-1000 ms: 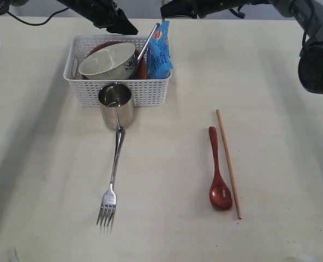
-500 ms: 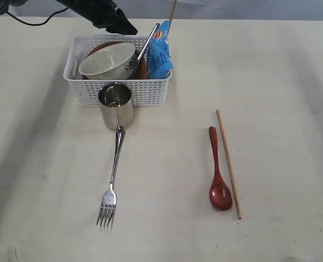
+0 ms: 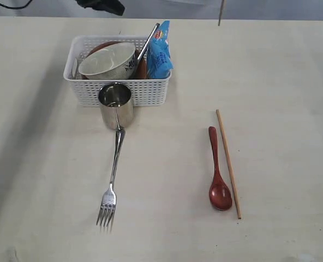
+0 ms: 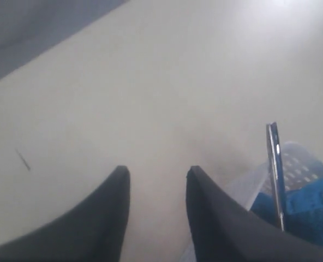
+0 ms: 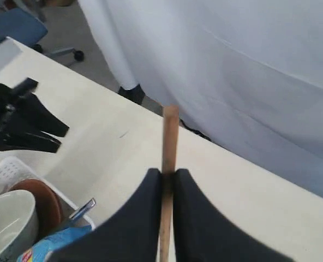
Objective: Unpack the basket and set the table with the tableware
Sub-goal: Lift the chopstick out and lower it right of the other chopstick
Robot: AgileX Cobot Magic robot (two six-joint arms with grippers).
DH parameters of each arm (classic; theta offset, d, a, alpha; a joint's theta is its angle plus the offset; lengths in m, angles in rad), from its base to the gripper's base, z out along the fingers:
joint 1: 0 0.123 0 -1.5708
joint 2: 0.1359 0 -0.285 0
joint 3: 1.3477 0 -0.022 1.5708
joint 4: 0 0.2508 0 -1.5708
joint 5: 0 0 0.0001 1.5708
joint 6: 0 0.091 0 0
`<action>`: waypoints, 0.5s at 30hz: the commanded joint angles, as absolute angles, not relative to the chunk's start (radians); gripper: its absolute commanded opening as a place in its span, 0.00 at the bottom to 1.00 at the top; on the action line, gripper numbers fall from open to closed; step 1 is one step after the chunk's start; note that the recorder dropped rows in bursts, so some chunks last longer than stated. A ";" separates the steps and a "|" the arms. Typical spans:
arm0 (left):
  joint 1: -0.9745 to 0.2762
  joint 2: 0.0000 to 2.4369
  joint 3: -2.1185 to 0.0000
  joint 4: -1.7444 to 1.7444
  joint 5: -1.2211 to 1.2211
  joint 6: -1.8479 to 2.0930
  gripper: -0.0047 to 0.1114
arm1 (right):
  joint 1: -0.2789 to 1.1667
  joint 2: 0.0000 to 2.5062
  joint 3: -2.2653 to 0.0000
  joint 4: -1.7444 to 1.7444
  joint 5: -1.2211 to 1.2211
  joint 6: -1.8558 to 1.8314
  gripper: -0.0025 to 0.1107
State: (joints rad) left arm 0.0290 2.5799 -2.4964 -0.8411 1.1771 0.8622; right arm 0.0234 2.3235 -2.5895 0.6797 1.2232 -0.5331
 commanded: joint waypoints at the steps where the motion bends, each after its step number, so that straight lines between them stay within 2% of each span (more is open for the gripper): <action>1: 0.040 2.512 -2.504 -0.847 1.192 0.792 0.33 | 0.019 2.306 -2.586 0.631 1.221 -0.445 0.02; 5: 0.040 2.477 -2.504 -0.847 1.221 0.765 0.31 | 0.019 2.283 -2.504 0.626 1.221 -0.421 0.02; 7: 0.040 2.475 -2.504 -0.847 1.221 0.751 0.20 | 0.019 2.262 -2.442 0.610 1.221 -0.421 0.02; 8: 0.040 2.475 -2.504 -0.849 1.221 0.739 0.09 | 0.019 2.243 -2.389 0.596 1.221 -0.421 0.02; 9: 0.040 2.475 -2.504 -0.840 1.221 0.686 0.04 | 0.019 2.206 -2.305 0.545 1.221 -0.421 0.02; 15: -0.017 2.464 -2.502 -0.839 1.221 0.566 0.04 | 0.019 1.963 -1.863 0.462 1.221 -0.405 0.02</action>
